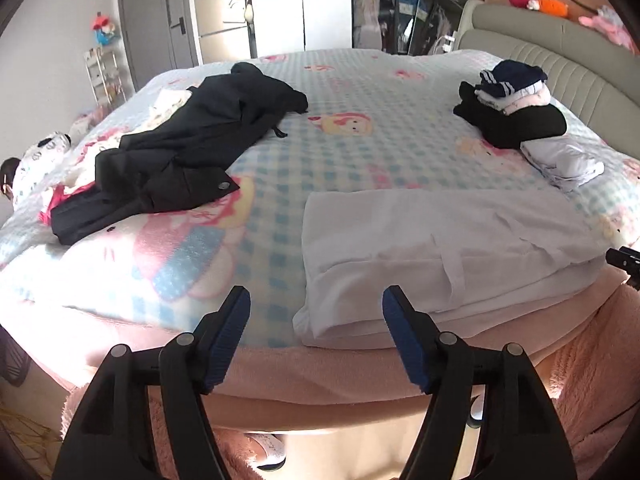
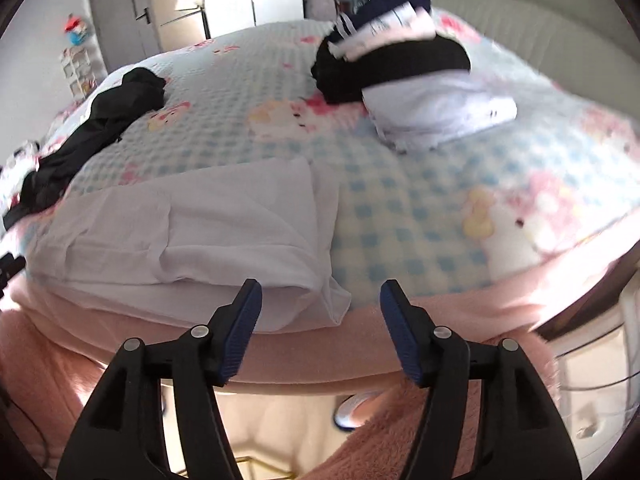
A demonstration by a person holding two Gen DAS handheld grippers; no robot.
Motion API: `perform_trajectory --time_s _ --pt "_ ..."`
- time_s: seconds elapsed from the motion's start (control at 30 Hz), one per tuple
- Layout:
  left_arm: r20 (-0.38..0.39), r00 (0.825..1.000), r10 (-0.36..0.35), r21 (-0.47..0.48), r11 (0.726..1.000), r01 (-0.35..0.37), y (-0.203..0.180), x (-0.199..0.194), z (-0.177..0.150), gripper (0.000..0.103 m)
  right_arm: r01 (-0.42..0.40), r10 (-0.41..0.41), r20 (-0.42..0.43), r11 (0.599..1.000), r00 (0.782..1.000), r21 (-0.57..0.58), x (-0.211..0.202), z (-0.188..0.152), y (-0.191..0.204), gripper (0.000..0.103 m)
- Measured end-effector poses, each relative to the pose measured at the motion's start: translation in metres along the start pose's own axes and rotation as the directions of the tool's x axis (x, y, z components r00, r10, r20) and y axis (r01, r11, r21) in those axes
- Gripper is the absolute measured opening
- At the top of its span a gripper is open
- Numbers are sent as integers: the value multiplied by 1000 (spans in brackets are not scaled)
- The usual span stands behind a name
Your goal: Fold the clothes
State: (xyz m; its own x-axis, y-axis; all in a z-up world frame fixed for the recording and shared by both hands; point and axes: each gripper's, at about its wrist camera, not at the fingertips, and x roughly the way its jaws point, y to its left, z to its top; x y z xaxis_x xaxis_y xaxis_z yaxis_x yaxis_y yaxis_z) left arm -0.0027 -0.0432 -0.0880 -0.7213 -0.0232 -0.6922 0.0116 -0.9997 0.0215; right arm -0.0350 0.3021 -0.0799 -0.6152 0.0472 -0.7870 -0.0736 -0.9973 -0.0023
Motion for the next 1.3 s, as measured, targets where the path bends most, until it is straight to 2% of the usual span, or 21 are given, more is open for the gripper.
perform_trajectory --time_s 0.03,0.1,0.13,0.2,0.33,0.4,0.47,0.53,0.63,0.7,0.8,0.93,1.03,1.1,1.13,1.23,1.27,1.3 --pt "35 999 -3 -4 1000 3 0 -6 2 63 15 -15 13 1000 1000 -12 -1 1 3 63" --pt "85 995 -52 10 999 51 -3 -12 7 63 66 -64 36 996 997 -56 -6 1 12 63" --pt "78 993 -85 26 996 83 -5 -11 9 63 89 -85 49 992 995 -89 -10 1 21 63" --pt "30 994 -109 89 990 106 -21 2 11 63 69 -59 60 982 996 -174 -14 0 41 61" --pt "-75 986 -148 205 965 160 -56 28 14 59 5 -5 -1 966 1000 -257 1 1 73 58" --pt "-129 984 -125 273 949 157 -75 39 12 59 27 -21 23 950 1000 -312 4 2 85 58" --pt "-171 982 -79 333 934 133 -89 49 9 59 13 -10 10 944 1000 -329 9 5 86 58" --pt "-191 980 -63 347 929 128 -93 54 7 59 -2 1 -4 939 1000 -345 15 8 88 58" --pt "-213 976 -55 350 928 128 -95 58 5 59 -61 38 -73 936 997 -347 32 12 85 58" --pt "-198 979 -50 322 940 113 -92 57 5 59 -93 58 -106 927 993 -362 38 13 86 58" --pt "-188 981 -57 283 953 110 -89 57 8 59 -97 63 -107 933 992 -346 41 14 87 59" --pt "-198 978 -62 298 947 121 -88 56 6 59 -88 63 -88 940 994 -330 42 17 88 59" --pt "-201 979 19 369 928 58 -91 58 -1 59 -76 50 -84 935 995 -346 45 17 90 60" --pt "-185 977 105 432 902 -15 -94 61 -6 59 -65 37 -84 929 996 -364 47 14 93 62" --pt "-176 977 124 446 895 -33 -95 62 -7 59 -58 29 -81 925 996 -375 47 13 95 62" --pt "-153 983 100 418 908 -28 -95 59 -2 59 -35 6 -71 912 997 -410 49 10 101 62" --pt "-145 986 87 409 912 -20 -95 57 0 58 -44 20 -66 918 998 -393 46 11 99 60" --pt "-137 988 72 401 916 -11 -94 55 3 56 -53 33 -60 925 998 -377 44 13 97 51"
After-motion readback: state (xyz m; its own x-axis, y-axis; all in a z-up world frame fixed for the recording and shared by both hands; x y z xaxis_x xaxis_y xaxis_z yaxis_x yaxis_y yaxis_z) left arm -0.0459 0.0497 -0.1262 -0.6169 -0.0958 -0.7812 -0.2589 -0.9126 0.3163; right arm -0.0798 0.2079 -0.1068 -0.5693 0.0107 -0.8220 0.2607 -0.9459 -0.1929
